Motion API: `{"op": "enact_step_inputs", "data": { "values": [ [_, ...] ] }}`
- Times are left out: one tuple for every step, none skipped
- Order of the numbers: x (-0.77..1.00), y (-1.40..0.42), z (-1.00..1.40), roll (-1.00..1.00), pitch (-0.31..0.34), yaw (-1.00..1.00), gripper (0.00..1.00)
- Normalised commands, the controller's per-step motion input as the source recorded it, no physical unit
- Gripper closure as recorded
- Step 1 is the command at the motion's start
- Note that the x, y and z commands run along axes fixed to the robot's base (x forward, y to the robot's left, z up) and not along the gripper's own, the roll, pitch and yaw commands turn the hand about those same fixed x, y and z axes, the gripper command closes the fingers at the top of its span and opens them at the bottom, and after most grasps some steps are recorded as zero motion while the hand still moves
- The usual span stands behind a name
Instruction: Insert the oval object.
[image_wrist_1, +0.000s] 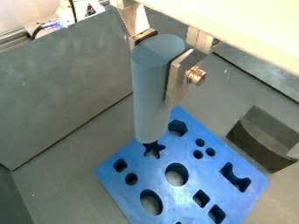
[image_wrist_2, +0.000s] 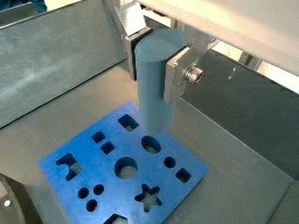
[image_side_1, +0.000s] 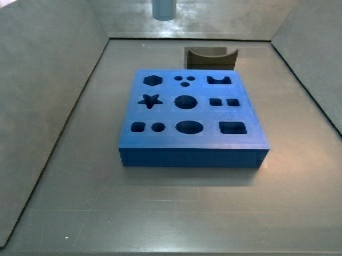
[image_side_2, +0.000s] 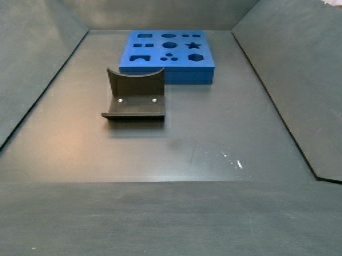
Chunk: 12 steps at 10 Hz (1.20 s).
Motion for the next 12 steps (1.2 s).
{"op": "enact_step_inputs", "data": {
  "values": [
    [0.23,-0.08,-0.07,-0.04,-0.026,-0.21,1.00],
    [0.55,-0.17,-0.61,0.07,-0.011,-0.44,1.00],
    [0.38,-0.27,-0.92,0.21,-0.034,-0.65,1.00],
    [0.33,-0.30,-0.91,0.21,-0.036,-0.68,1.00],
    [0.25,-0.27,-0.89,0.19,-0.040,-0.76,1.00],
    [0.08,-0.22,-0.84,0.14,-0.044,-0.90,1.00],
    [0.00,-0.22,-0.55,0.11,0.000,-0.91,1.00],
    [0.00,-0.14,-0.36,0.11,0.000,-0.95,1.00],
    [0.00,-0.05,-0.31,0.13,0.000,-0.99,1.00],
    [-0.06,-0.01,-0.23,0.14,0.029,-1.00,1.00],
    [-0.04,0.00,-0.14,0.11,0.011,-1.00,1.00],
    [-0.03,0.00,-0.12,0.10,0.003,-1.00,1.00]
  ]
}}
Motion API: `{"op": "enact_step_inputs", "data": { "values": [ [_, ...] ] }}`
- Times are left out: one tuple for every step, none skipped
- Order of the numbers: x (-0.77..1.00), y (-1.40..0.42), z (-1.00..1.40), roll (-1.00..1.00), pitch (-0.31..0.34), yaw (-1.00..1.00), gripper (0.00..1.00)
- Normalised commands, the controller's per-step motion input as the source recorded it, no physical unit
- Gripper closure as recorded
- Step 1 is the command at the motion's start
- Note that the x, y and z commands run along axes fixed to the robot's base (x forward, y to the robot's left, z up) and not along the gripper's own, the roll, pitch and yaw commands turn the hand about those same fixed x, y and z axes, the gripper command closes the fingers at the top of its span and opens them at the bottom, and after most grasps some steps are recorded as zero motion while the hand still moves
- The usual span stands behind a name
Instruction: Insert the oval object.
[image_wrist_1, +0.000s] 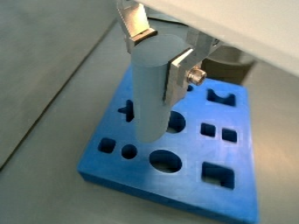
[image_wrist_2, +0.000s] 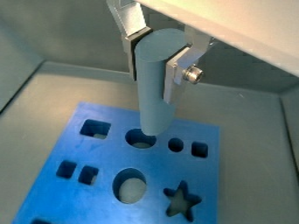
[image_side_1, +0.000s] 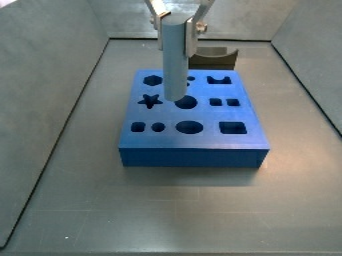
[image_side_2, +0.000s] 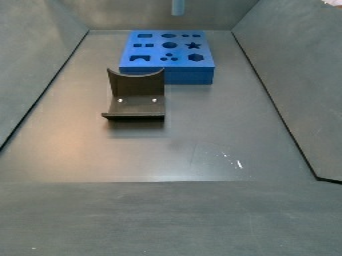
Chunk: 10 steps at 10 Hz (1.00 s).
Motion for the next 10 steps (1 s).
{"op": "enact_step_inputs", "data": {
  "values": [
    [0.00,0.00,-0.21,0.14,0.027,-0.98,1.00],
    [0.00,0.00,-0.25,0.16,0.047,-0.95,1.00],
    [0.00,0.00,-0.22,0.14,0.023,-0.98,1.00],
    [0.00,0.00,-0.11,0.09,0.000,-1.00,1.00],
    [-0.01,-0.02,-0.10,0.10,0.027,-1.00,1.00],
    [0.00,-0.05,0.00,0.04,0.000,-1.00,1.00],
    [0.00,-0.08,0.00,0.00,0.000,-1.00,1.00],
    [0.00,-0.06,0.00,0.00,0.000,-1.00,1.00],
    [0.00,-0.05,0.00,0.00,0.000,-1.00,1.00],
    [0.15,-0.06,0.00,0.00,0.000,-0.91,1.00]
  ]
}}
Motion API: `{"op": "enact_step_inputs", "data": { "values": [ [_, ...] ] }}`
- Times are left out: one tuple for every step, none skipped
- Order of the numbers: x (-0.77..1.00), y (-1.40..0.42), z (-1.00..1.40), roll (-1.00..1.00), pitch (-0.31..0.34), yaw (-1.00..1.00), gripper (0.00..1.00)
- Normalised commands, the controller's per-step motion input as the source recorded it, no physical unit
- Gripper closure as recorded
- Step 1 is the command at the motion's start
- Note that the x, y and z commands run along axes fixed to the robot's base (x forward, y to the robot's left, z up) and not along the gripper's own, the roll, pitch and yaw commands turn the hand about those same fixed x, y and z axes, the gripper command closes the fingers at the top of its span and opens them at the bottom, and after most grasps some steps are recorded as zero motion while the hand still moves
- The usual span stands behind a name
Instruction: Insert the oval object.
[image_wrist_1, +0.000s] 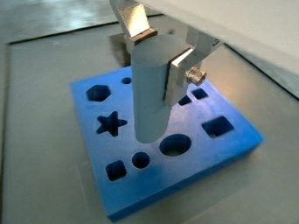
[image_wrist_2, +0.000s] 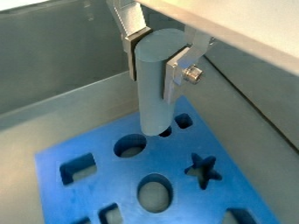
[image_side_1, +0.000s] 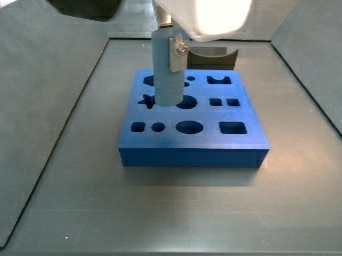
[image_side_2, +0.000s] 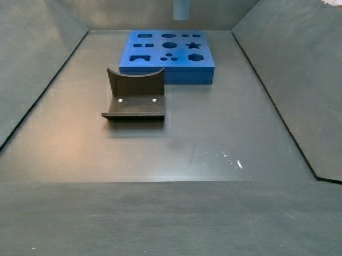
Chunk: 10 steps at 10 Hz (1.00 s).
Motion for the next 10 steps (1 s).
{"op": "enact_step_inputs", "data": {
  "values": [
    [0.37,0.00,-0.04,-0.04,0.000,-0.77,1.00],
    [0.46,0.00,-0.39,-0.18,0.000,-0.68,1.00],
    [0.54,0.00,-0.61,-0.17,0.000,-0.58,1.00],
    [0.60,0.00,-0.79,-0.08,0.067,-0.52,1.00],
    [0.48,0.00,-0.38,0.07,0.141,-0.44,1.00],
    [0.04,0.05,-0.21,0.00,0.020,0.00,1.00],
    [0.10,0.00,-0.21,0.00,0.016,-0.10,1.00],
    [0.44,-0.05,-0.18,0.00,0.069,-0.53,1.00],
    [0.35,0.00,-0.18,0.05,0.087,-0.45,1.00],
    [0.05,0.00,-0.08,0.05,0.039,-0.10,1.00]
  ]
}}
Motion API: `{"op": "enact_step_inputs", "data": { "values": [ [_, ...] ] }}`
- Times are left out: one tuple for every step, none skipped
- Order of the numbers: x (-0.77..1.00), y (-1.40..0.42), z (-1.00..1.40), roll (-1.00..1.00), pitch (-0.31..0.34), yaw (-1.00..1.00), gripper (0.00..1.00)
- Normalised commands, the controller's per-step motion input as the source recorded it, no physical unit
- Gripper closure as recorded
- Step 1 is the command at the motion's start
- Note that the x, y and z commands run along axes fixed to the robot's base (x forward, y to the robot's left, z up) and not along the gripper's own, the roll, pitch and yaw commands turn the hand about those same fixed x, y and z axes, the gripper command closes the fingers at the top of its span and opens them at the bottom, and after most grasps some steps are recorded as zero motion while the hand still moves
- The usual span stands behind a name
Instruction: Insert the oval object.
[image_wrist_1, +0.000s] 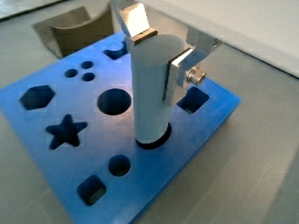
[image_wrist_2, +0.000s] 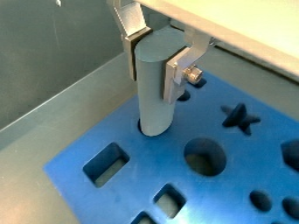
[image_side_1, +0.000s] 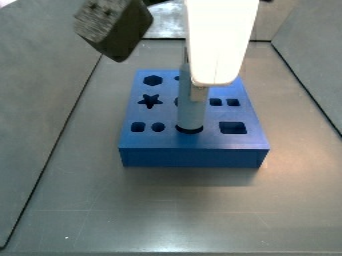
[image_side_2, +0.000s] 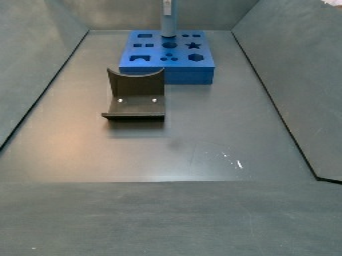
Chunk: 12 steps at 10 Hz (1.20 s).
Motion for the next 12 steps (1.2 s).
{"op": "enact_step_inputs", "data": {
  "values": [
    [0.00,0.00,-0.18,0.00,0.000,0.00,1.00],
    [-0.09,-0.04,-0.25,0.00,-0.031,0.00,1.00],
    [-0.10,-0.06,-0.16,0.00,-0.020,0.00,1.00],
    [-0.15,0.00,0.00,0.00,-0.006,0.00,1.00],
    [-0.09,-0.02,0.00,0.02,0.000,0.00,1.00],
    [0.00,-0.03,-0.02,0.06,0.023,0.00,1.00],
    [0.08,-0.13,-0.11,0.08,0.030,-0.11,1.00],
    [0.12,-0.18,-0.14,0.05,0.020,-0.23,1.00],
    [0.13,-0.15,-0.18,0.05,0.021,-0.24,1.00],
    [0.11,-0.06,-0.30,0.07,0.019,-0.19,1.00],
    [0.09,0.00,-0.43,0.10,0.023,-0.17,1.00],
    [0.06,0.00,-0.50,0.10,0.000,-0.17,1.00]
  ]
}}
